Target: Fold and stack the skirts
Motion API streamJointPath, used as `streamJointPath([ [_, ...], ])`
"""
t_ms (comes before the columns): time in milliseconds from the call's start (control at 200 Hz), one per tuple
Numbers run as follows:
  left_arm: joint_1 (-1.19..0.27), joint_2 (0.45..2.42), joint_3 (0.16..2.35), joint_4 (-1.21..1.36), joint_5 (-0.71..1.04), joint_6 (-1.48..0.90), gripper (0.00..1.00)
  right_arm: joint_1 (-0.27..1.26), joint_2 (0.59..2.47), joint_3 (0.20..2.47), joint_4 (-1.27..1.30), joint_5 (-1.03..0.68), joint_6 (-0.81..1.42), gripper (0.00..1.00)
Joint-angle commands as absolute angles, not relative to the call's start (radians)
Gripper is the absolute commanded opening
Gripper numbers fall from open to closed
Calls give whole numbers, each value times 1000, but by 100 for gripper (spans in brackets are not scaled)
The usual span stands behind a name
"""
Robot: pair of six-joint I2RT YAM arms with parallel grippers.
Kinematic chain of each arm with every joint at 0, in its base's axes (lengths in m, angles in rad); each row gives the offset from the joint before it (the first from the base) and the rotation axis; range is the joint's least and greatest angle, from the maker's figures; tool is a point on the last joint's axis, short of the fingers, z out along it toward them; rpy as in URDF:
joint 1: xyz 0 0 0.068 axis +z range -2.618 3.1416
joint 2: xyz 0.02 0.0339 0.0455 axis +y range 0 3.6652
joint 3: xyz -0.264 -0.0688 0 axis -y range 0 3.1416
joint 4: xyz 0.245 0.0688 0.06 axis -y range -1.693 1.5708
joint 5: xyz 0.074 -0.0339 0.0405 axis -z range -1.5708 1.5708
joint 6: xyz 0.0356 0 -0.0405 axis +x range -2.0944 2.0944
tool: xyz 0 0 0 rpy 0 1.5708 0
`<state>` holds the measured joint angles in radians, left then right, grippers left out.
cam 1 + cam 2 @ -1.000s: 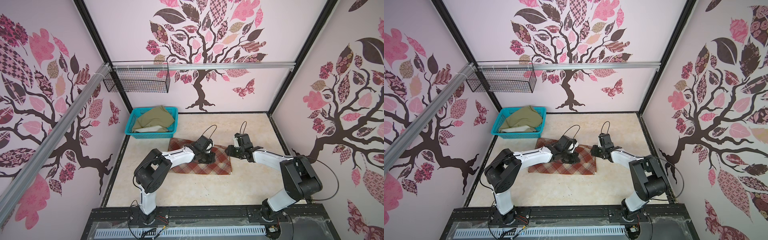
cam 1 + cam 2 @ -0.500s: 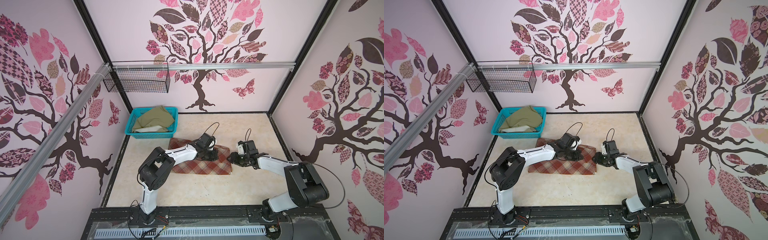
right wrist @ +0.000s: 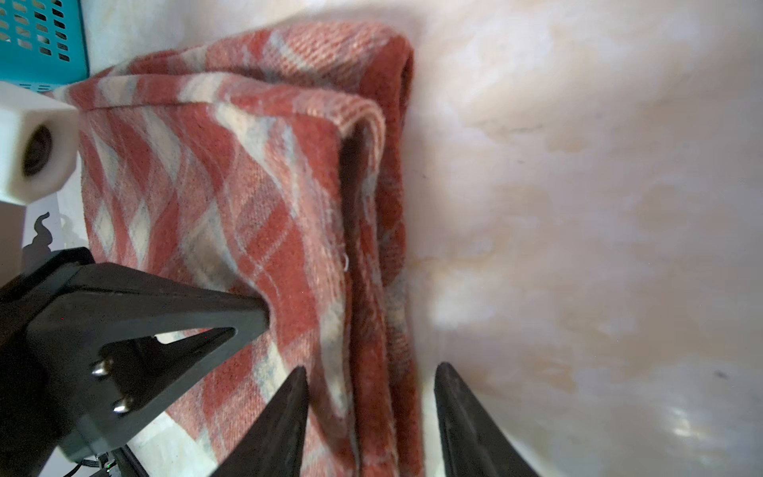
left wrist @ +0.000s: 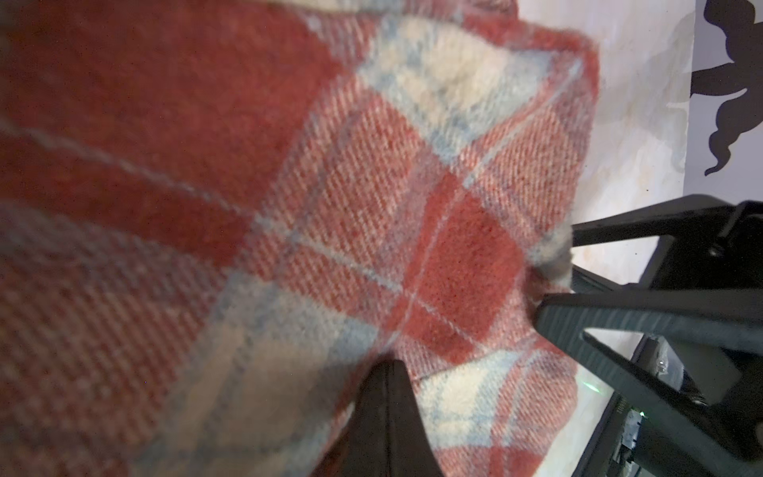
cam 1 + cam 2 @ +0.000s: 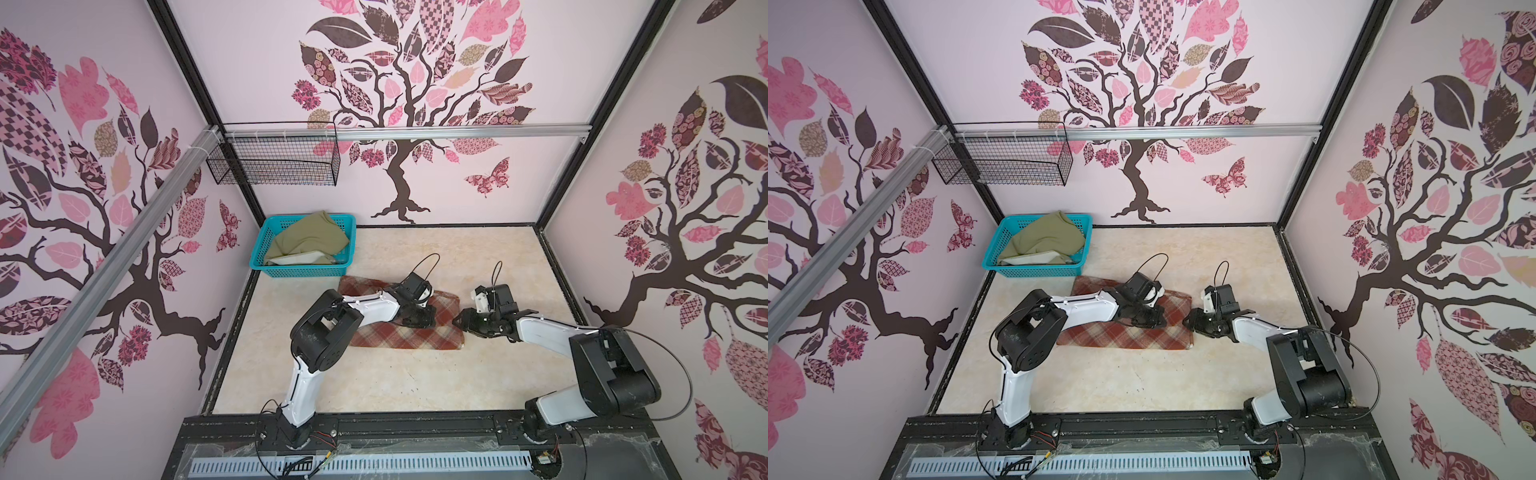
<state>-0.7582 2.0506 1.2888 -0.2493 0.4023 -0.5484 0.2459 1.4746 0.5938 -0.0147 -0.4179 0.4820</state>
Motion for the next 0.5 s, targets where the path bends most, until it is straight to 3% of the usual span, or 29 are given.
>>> streamJointPath([
  [0, -762, 2071, 1302, -264, 390, -529, 0, 239, 1481, 592, 13, -451, 474, 52],
  [495, -763, 2079, 1293, -282, 385, -521, 0, 224, 1551, 572, 80, -444, 488, 50],
])
